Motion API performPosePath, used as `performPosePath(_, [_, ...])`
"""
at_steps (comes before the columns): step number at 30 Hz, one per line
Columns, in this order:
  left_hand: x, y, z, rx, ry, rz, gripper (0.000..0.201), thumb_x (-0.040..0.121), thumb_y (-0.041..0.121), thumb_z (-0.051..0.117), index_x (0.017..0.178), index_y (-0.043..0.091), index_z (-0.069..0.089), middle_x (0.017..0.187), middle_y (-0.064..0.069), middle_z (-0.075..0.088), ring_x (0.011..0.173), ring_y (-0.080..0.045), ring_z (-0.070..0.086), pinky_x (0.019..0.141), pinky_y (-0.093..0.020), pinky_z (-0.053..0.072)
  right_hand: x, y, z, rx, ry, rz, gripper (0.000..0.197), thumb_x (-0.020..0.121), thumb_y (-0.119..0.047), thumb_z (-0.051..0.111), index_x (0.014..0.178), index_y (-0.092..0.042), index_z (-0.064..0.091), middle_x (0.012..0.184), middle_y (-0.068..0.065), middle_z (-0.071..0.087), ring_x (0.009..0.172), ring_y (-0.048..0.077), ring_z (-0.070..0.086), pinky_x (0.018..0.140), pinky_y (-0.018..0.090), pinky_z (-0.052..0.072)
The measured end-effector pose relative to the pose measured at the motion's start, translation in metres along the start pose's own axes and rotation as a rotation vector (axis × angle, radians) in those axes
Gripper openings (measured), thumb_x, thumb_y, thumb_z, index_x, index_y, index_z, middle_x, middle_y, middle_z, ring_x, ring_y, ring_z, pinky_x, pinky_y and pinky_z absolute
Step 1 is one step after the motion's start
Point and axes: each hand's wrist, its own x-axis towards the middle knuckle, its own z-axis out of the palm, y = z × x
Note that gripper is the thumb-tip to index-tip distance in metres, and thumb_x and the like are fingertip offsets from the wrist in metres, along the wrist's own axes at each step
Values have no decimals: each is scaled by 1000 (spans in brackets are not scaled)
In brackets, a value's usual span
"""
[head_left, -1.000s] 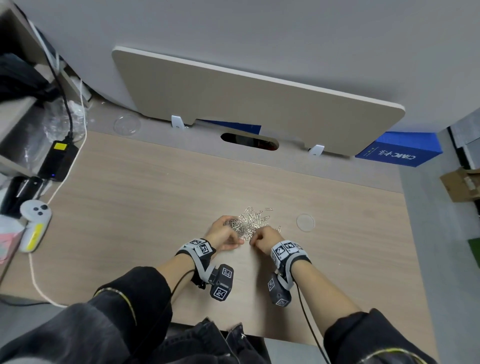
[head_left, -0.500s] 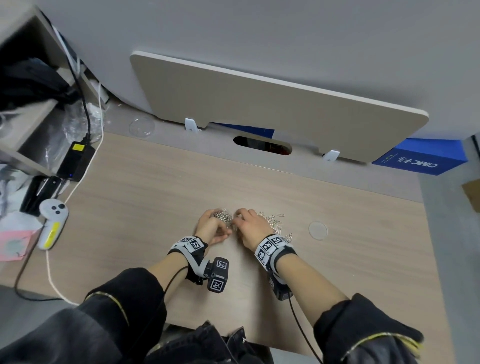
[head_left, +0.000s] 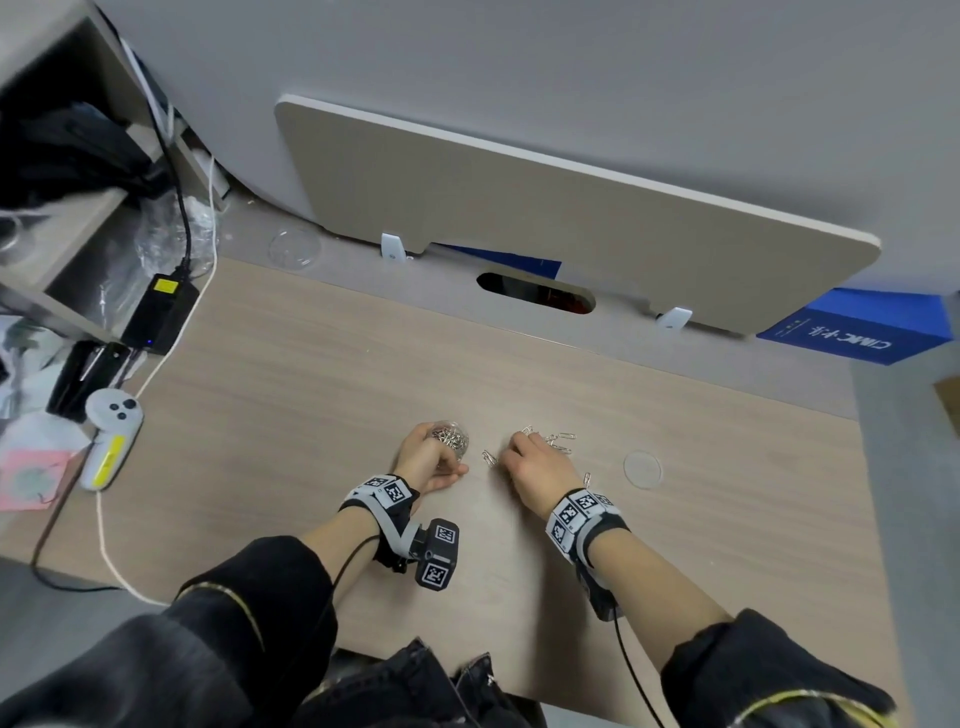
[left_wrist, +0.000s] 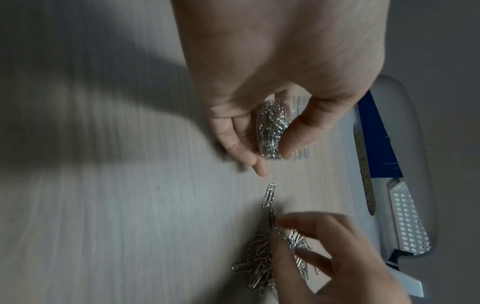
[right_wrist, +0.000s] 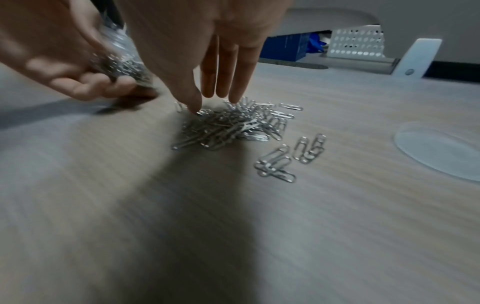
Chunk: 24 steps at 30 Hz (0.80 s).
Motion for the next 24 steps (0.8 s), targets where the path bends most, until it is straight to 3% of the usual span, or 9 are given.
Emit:
performPosePath(4, [5, -4, 0, -7, 35, 26, 62, 61, -13, 46, 112, 22, 56, 96, -14, 66, 68, -27, 68, 56, -25, 52, 9, -20, 5, 1, 6, -99, 22, 58, -9, 73, 77, -10, 61, 84, 7, 59, 73, 28, 58, 48, 28, 46])
performPosePath(8, [8, -7, 0, 27, 41, 46, 64, 61, -16, 46, 112, 21, 55, 94, -13, 65, 68, -26, 65, 58, -26, 53, 16, -23, 8, 64, -58, -33, 19, 74, -8, 61, 92, -6, 64, 103, 11, 60, 92, 33, 57, 62, 37, 52])
performPosePath(12, [15, -12, 6, 89, 39, 88, 63, 63, -20, 50, 113, 17, 55, 94, -9, 62, 71, -22, 59, 58, -27, 49, 12, -6, 5, 60, -120, 35, 24, 88, -9, 48, 107, -2, 60, 113, 14, 54, 104, 33, 49, 72, 45, 50])
performPosePath(17, [21, -19, 19, 198, 15, 173, 54, 62, -17, 64, 101, 20, 58, 96, -8, 60, 68, -19, 58, 51, -24, 49, -6, 16, 2, 74, -78, 92, 19, 84, -3, 50, 99, -2, 62, 109, 15, 55, 105, 34, 50, 68, 42, 45])
performPosePath(21, [32, -30, 22, 301, 36, 244, 55, 41, 18, 86, 91, 31, 65, 107, -5, 64, 91, -21, 66, 81, -34, 55, -9, 33, 1, 147, 40, 287, 27, 85, -10, 51, 110, -11, 61, 119, 7, 53, 110, 31, 49, 71, 37, 48])
performPosePath(22, [35, -32, 22, 310, 44, 255, 59, 39, 22, 87, 94, 30, 66, 109, -5, 65, 95, -19, 66, 87, -34, 54, -8, 37, 1, 172, 44, 329, 34, 84, -12, 51, 117, -16, 58, 124, 5, 51, 112, 30, 47, 75, 37, 49])
performPosePath(24, [33, -32, 23, 278, 35, 250, 63, 46, 13, 88, 104, 20, 65, 106, -4, 67, 95, -16, 66, 91, -34, 53, -5, 43, 0, 192, -12, 338, 49, 83, -16, 51, 132, -23, 48, 137, 4, 42, 120, 31, 43, 88, 38, 49])
